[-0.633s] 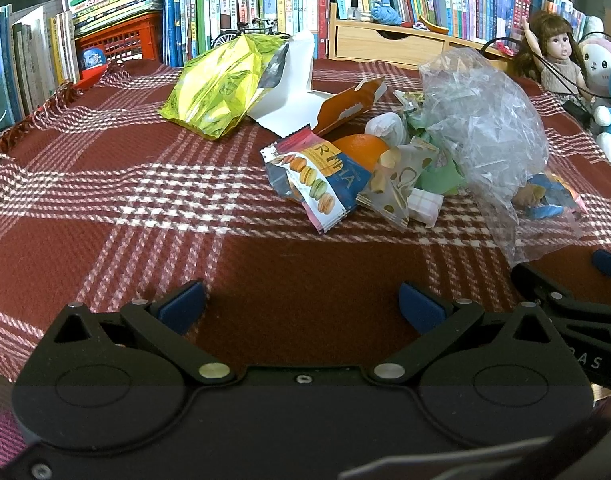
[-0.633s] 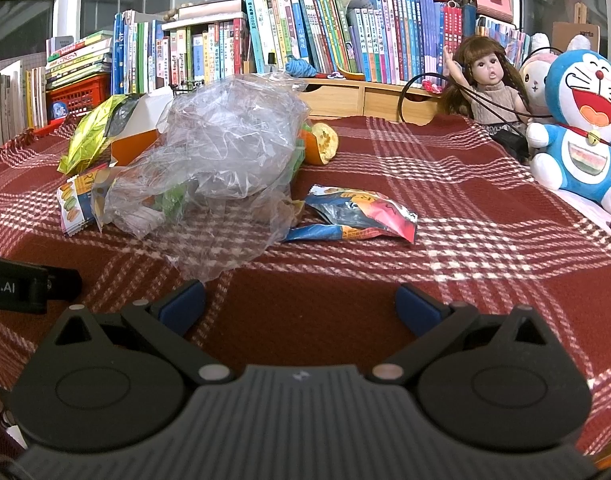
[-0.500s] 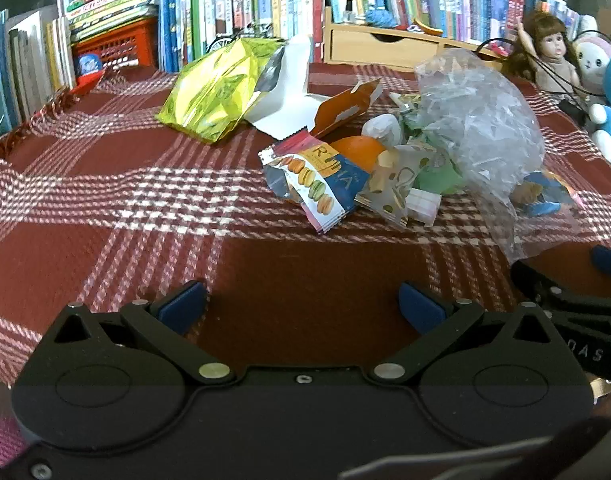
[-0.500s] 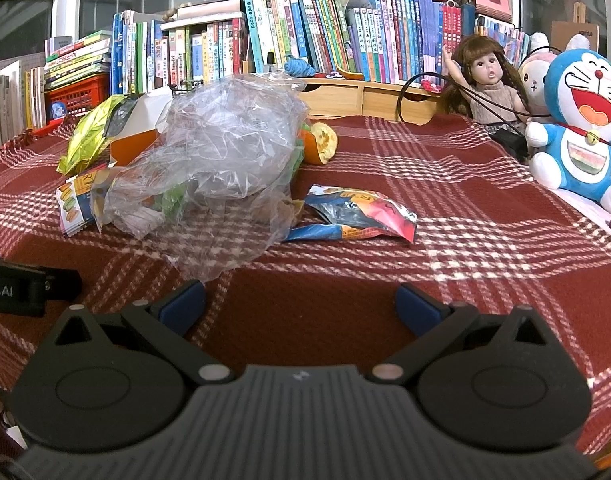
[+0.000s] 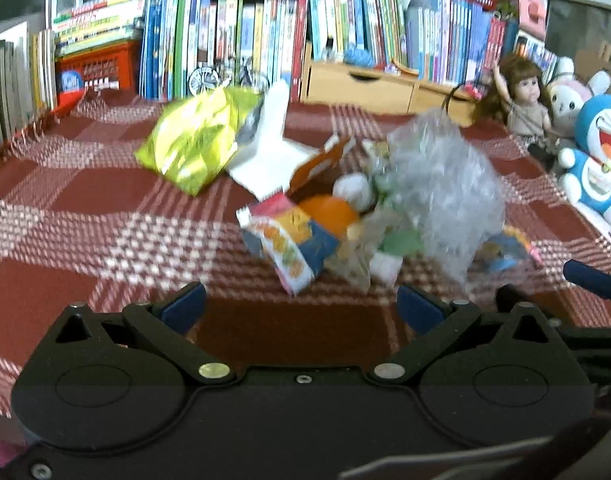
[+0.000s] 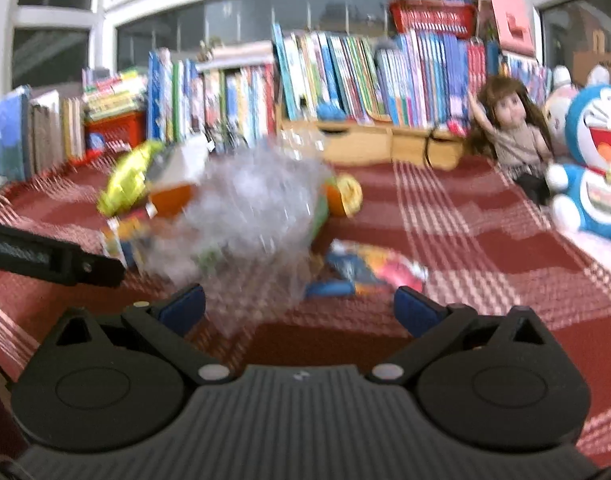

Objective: Organize books
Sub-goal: 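Grasp the striped snack packet with the left gripper while the right gripper grasps the clear plastic bag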

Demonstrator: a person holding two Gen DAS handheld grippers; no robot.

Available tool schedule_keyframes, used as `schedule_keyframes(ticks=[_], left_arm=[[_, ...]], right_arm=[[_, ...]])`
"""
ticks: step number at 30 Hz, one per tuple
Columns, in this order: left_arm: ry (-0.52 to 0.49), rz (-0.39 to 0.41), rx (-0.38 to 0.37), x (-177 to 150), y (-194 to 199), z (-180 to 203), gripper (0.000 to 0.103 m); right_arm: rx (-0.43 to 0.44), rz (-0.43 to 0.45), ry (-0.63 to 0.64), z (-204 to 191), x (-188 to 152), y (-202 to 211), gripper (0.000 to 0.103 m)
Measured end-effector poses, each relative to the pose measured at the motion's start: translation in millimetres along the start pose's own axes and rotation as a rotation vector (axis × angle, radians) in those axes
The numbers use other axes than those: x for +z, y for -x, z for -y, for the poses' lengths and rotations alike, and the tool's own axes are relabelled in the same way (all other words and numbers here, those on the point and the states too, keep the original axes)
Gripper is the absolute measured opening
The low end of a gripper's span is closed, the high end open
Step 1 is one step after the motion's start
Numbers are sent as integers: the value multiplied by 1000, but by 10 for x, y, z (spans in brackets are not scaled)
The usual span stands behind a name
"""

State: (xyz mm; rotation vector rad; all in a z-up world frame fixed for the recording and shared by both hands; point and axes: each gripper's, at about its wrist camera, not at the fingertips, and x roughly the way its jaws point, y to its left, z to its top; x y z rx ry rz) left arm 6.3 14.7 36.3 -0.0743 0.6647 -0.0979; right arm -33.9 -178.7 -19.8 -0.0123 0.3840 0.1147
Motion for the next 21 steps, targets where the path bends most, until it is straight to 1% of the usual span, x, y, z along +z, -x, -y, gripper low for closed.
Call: schedule_keyframes(ticks=[4, 6, 10, 11, 12, 14, 16, 19, 20, 21], left_arm=[[36, 32, -10, 123, 35, -97, 101], [48, 46, -11, 163, 6, -139, 99], [76, 31, -32, 240, -127, -243, 93], [102, 22, -40, 250, -164, -290, 90], [148, 10, -56, 268, -206, -359, 84], [244, -8, -86, 279, -294, -491, 76], [343, -23, -121, 276, -382, -612, 72], [408, -49, -148, 267, -520, -682, 64], [416, -55, -153, 263, -559, -684, 60], [423, -63, -158, 259, -605, -683, 53]], right_arm=[[63, 31, -88, 102, 205, -4, 103], [89, 20, -121, 125, 329, -111, 103], [129, -18, -136, 110, 508, -402, 103], [128, -28, -135, 98, 523, -469, 103], [125, -41, -135, 83, 554, -558, 103], [123, -55, -140, 64, 560, -664, 103], [124, -64, -139, 46, 569, -761, 101], [116, -77, -137, 20, 559, -838, 95], [119, -81, -142, 18, 554, -848, 93], [122, -84, -148, 18, 547, -862, 90]])
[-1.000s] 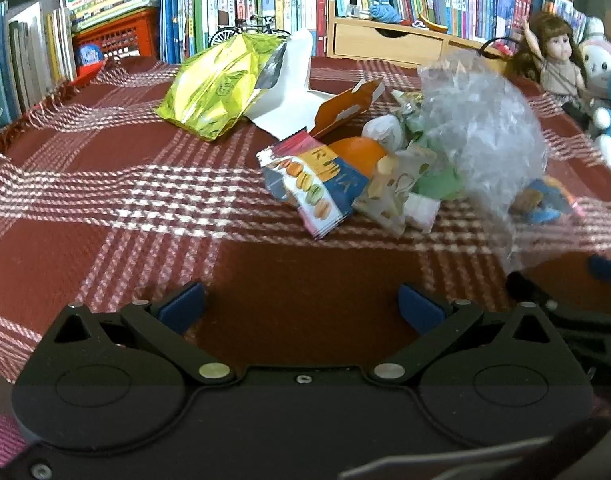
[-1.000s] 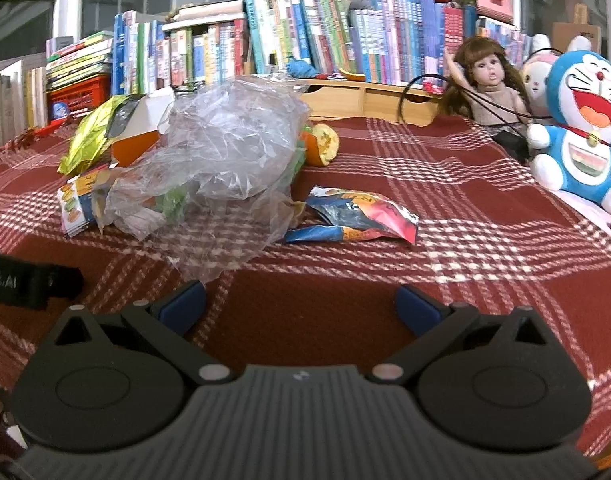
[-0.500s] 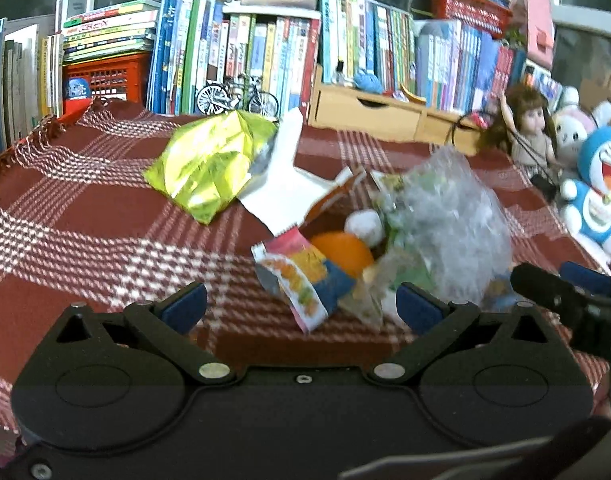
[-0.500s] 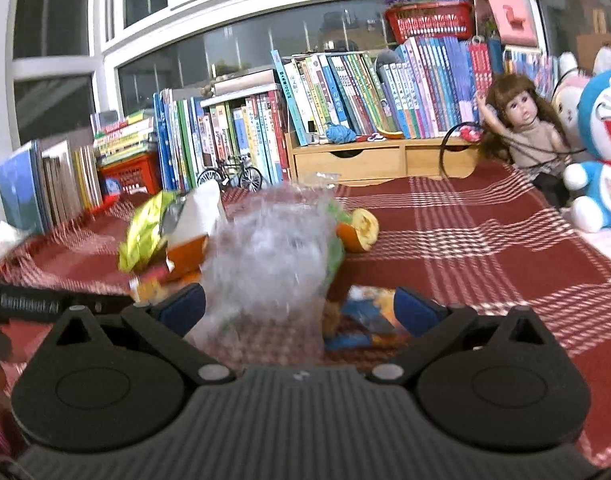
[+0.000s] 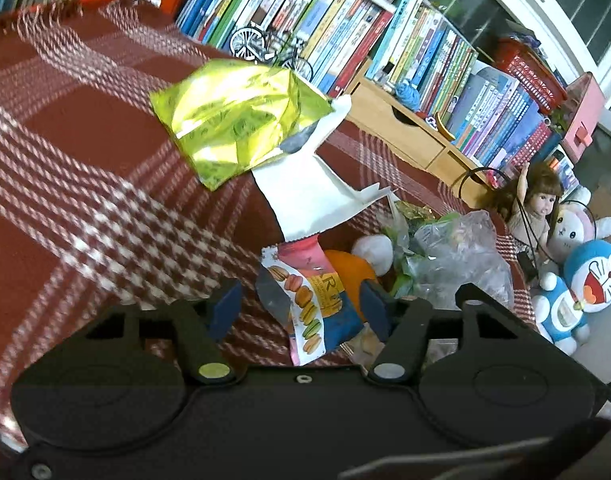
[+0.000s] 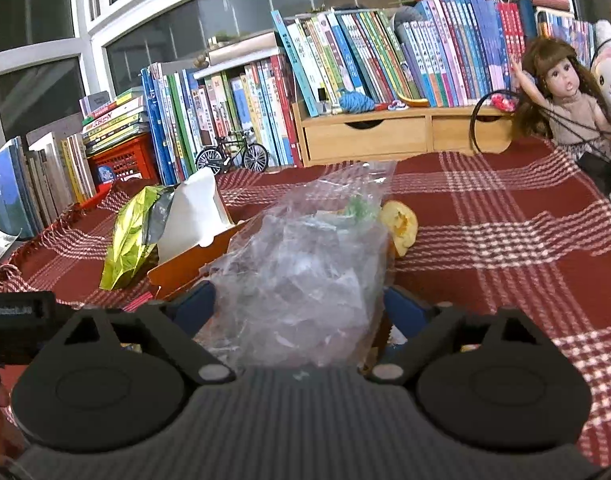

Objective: Organize books
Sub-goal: 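Grasp the striped snack packet with the left gripper while the right gripper grasps the clear plastic bag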

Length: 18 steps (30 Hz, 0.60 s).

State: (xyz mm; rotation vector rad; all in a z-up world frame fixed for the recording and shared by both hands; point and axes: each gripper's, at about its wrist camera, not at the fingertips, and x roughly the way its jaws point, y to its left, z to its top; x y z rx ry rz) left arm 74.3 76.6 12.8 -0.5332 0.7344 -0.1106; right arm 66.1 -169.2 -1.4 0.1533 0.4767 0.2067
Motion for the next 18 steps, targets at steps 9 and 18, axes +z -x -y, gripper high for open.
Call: schedule_keyframes(ticks=[9, 18], left_arm=[[-58, 33, -5, -14, 45, 184, 15], [-126, 90, -4, -54, 310, 326, 12]], right_arm=[[17, 62, 41, -35, 68, 191, 79], [65, 102, 42, -10, 126, 488, 79]])
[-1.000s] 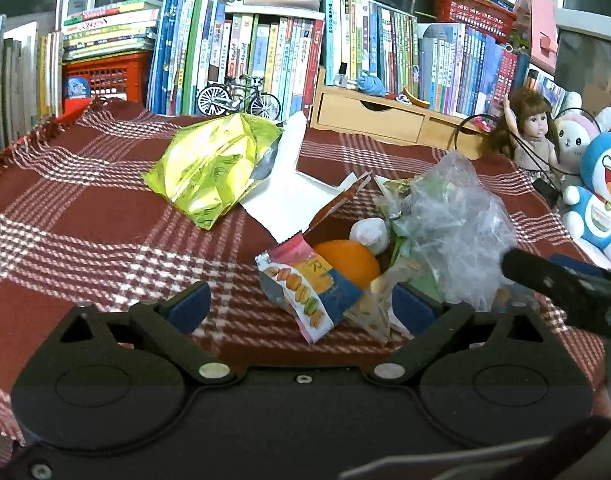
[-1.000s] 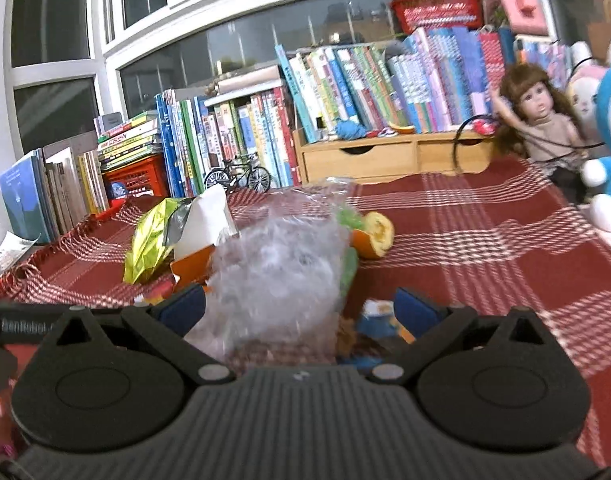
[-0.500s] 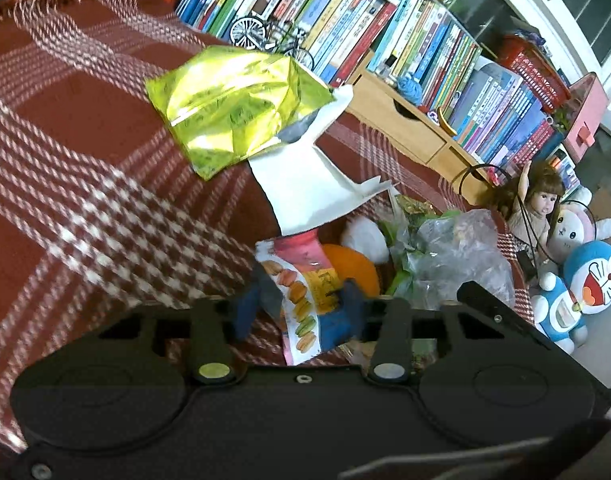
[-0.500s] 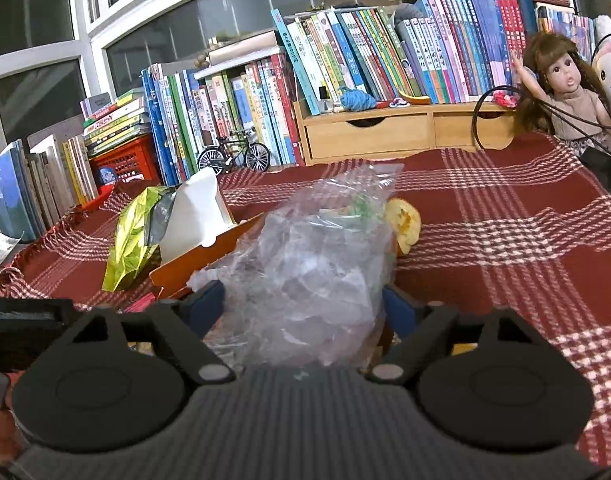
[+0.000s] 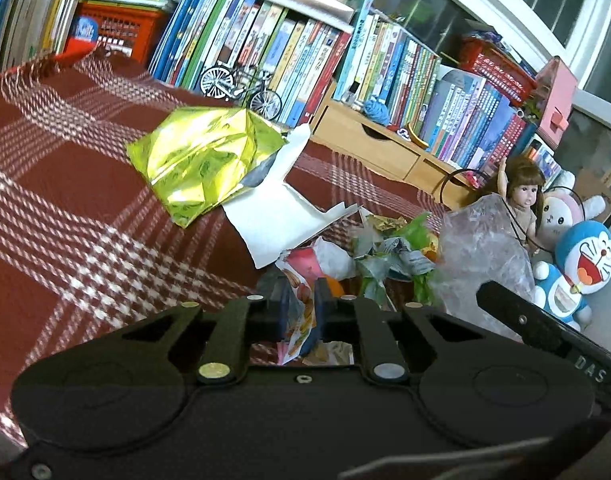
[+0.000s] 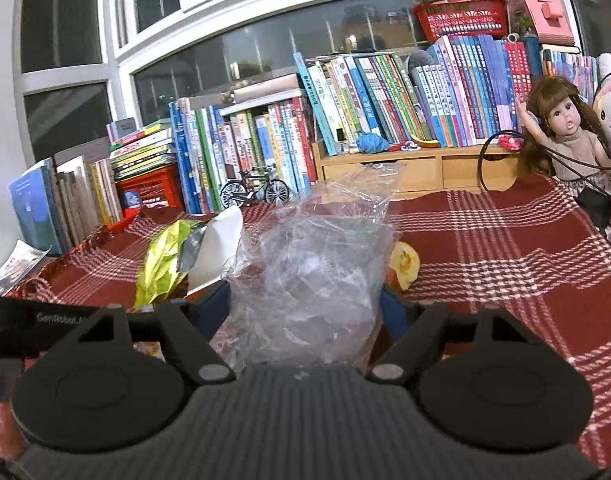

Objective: Organize books
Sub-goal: 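Grasp the striped snack packet with the left gripper while the right gripper grasps the clear plastic bag, then carry the snack packet and plastic bag off the table edge and release both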

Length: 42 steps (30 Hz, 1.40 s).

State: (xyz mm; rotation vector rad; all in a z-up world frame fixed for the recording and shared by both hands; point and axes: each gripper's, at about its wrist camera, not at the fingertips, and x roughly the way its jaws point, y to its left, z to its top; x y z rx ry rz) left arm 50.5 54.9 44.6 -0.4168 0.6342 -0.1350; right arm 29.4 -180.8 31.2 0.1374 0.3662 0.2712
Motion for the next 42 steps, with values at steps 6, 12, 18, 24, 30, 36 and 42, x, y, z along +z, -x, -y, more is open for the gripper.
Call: schedule_keyframes(ticks=[6, 12, 18, 24, 30, 36, 42], left_arm=[[10, -13, 33, -78, -41, -51, 25], [17, 43, 130, -144, -61, -105, 80], [139, -25, 114, -126, -276, -313, 79], [133, -28, 74, -130, -357, -319, 27], [14, 40, 84, -154, -108, -120, 21], [-24, 74, 53, -187, 247, -39, 20], [-44, 57, -1, -402, 684, -30, 20]], right_arm=[[-7, 9, 51, -11, -118, 201, 79], [-35, 8, 111, -64, -235, 328, 79], [-33, -7, 127, -89, -315, 347, 79], [-12, -16, 131, -118, -396, 366, 79], [26, -20, 152, -162, -451, 466, 79], [65, -29, 160, -195, -518, 630, 79], [157, -88, 175, -229, -653, 854, 79]])
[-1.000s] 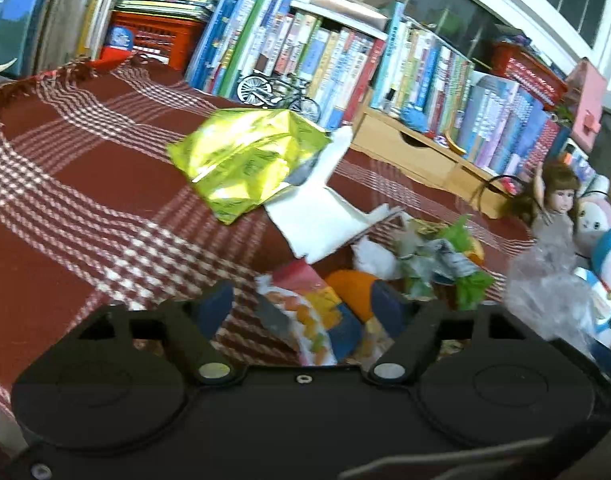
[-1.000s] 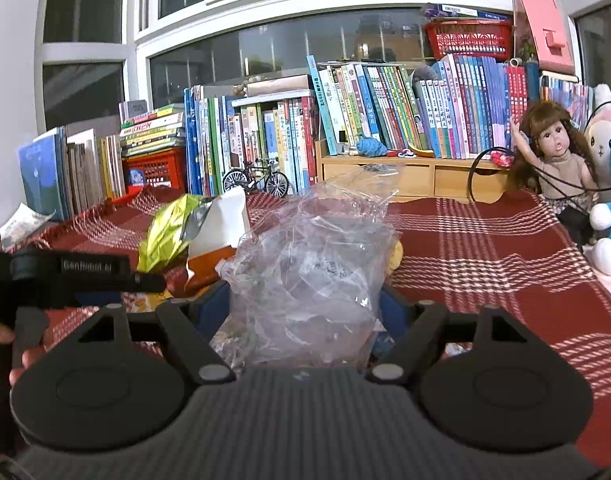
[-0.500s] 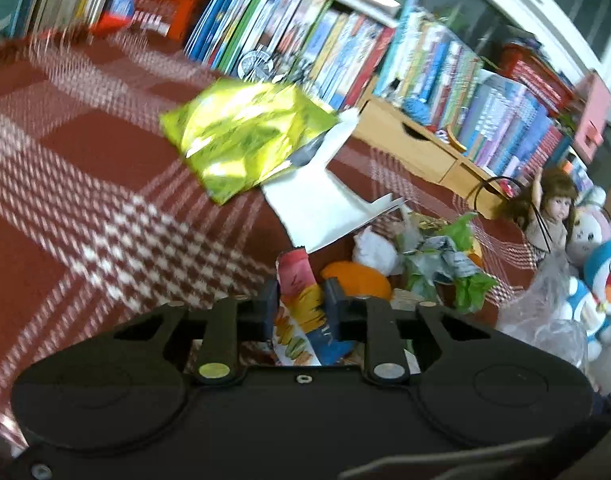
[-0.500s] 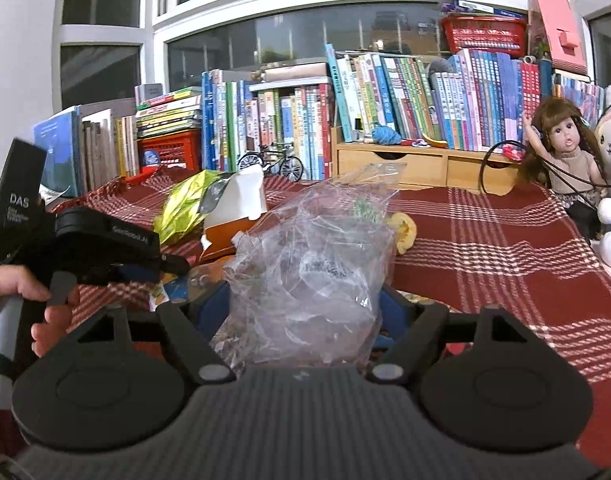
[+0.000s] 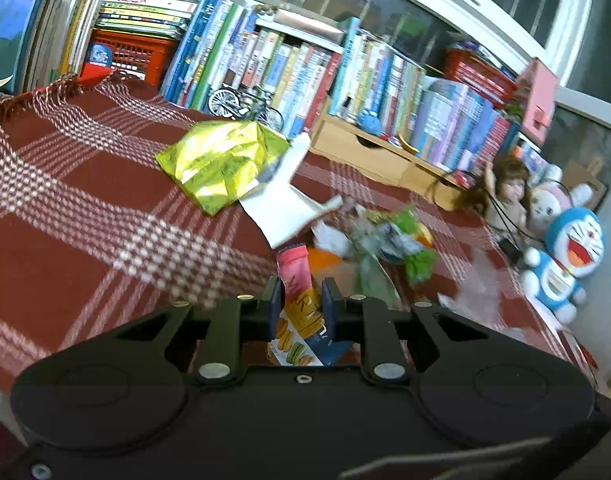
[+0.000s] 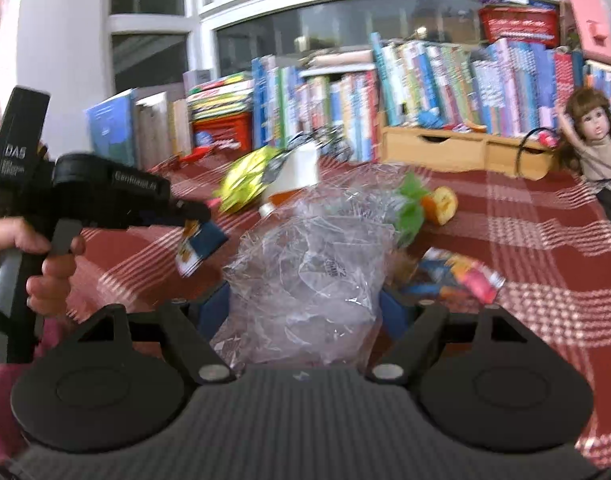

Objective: Organize books
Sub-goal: 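Carry the snack packet and plastic bag off the table edge and release both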

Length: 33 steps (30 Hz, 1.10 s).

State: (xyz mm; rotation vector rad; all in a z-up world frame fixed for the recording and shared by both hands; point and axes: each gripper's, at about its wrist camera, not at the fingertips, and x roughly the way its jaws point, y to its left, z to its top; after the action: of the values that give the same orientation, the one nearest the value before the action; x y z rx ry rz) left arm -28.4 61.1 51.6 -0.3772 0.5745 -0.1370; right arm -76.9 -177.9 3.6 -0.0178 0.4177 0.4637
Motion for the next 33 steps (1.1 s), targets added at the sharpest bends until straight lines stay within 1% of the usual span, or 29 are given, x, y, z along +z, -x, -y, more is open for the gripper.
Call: schedule_keyframes(ticks=[3, 5, 8, 10, 12, 16, 18, 19, 22, 25, 28, 33], left_arm=[[-22, -38, -19, -152, 171, 16, 20], [-17, -88, -34, -267, 301, -1, 20], [-21, -154, -51, -458, 477, -43, 20], [-49, -204, -45, -622, 557, -59, 20], [-85, -252, -30, -787, 579, -67, 20], [-157, -358, 21, -1161, 451, -79, 20], [-199, -406, 64, -1320, 371, -93, 20], [-196, -433, 71, -1373, 324, -117, 20], [-163, -511, 55, -1532, 271, -233, 20], [-196, -564, 87, -1690, 216, -290, 21], [-226, -604, 116, -1809, 136, -327, 22], [-231, -658, 134, -1943, 68, -395, 23]], right_arm=[[41, -46, 21, -64, -115, 112, 79], [58, -85, 16, -113, -189, 179, 79], [111, -158, 13, -207, -326, 329, 79], [149, -230, 3, -268, -464, 399, 79], [168, -306, 0, -320, -616, 388, 79], [178, -415, -14, -368, -895, 226, 79], [186, -483, -14, -392, -1032, 72, 78], [187, -507, -12, -393, -1100, 0, 78], [203, -604, -14, -425, -1325, -161, 78], [203, -683, -11, -439, -1502, -297, 79], [201, -719, 0, -434, -1609, -417, 79], [182, -748, 5, -416, -1714, -524, 81]])
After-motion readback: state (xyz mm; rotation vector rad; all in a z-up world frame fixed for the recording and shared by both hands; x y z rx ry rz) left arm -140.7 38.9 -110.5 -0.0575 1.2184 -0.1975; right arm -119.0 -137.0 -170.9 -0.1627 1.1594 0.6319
